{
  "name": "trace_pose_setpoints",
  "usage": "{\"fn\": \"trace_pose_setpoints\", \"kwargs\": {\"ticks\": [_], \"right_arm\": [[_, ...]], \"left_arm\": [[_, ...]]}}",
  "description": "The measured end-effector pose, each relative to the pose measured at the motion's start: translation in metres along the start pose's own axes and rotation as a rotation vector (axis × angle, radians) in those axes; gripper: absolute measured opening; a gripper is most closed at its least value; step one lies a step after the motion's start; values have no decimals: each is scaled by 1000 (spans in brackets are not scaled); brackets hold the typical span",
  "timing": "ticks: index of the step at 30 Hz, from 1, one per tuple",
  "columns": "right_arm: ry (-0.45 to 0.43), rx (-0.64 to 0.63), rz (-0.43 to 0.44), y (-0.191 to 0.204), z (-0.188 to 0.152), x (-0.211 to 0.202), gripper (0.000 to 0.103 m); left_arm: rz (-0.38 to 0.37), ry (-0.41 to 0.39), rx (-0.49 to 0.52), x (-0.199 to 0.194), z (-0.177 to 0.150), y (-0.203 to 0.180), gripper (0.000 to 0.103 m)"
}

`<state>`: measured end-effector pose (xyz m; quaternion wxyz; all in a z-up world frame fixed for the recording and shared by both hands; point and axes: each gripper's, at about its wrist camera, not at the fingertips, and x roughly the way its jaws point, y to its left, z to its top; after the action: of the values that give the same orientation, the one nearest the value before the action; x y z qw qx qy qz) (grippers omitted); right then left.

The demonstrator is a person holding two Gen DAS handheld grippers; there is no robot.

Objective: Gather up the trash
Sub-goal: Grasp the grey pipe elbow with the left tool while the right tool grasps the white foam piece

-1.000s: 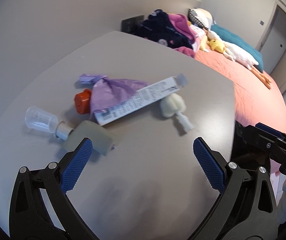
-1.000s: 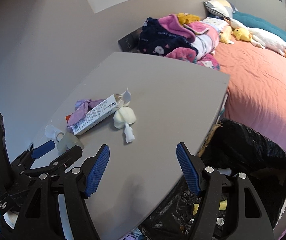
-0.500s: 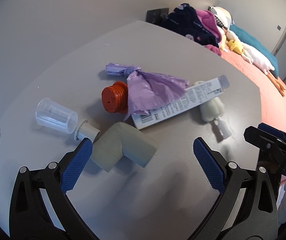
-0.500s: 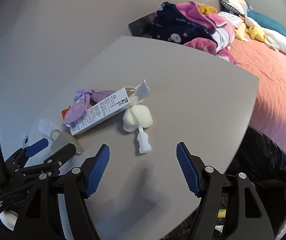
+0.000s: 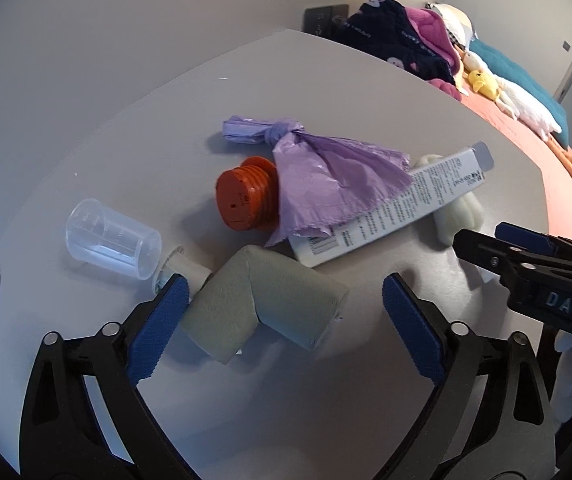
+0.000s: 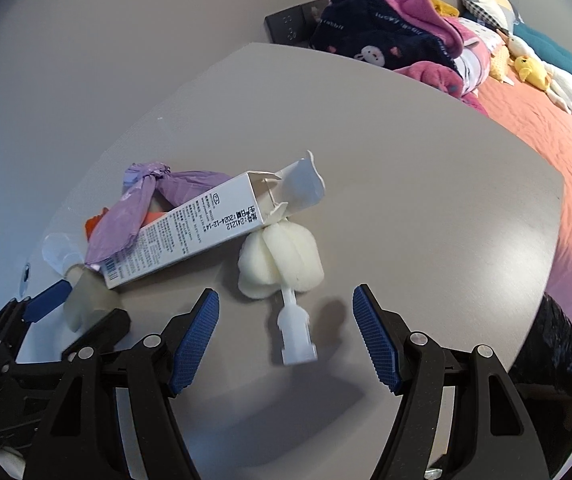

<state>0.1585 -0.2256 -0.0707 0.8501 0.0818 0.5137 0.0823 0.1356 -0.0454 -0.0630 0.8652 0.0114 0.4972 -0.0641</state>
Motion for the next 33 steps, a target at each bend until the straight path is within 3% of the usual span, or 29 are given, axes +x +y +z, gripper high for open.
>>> {"fn": "trace_pose_setpoints", "kwargs": {"ticks": [4, 8, 10, 11, 15, 33], "right_arm": [[-11, -27, -28, 3, 6, 7, 70], [-13, -45, -47, 6, 11, 14, 68], [-21, -65, -46, 8, 12, 14, 54], [-17, -72, -30, 9, 12, 14, 43], [-12, -55, 8, 5, 14, 12, 29], [-153, 2, 69, -3, 17, -52, 26]], "left_arm": [[25, -4, -29, 1, 1, 10, 78], [1, -3, -48, 0, 1, 18, 77], [1, -6, -44, -1, 0, 18, 77], [0, -8, -44, -1, 0, 18, 76], [-9, -14, -54, -4, -2, 20, 74], [-55, -87, -53, -36, 7, 6, 73]]}}
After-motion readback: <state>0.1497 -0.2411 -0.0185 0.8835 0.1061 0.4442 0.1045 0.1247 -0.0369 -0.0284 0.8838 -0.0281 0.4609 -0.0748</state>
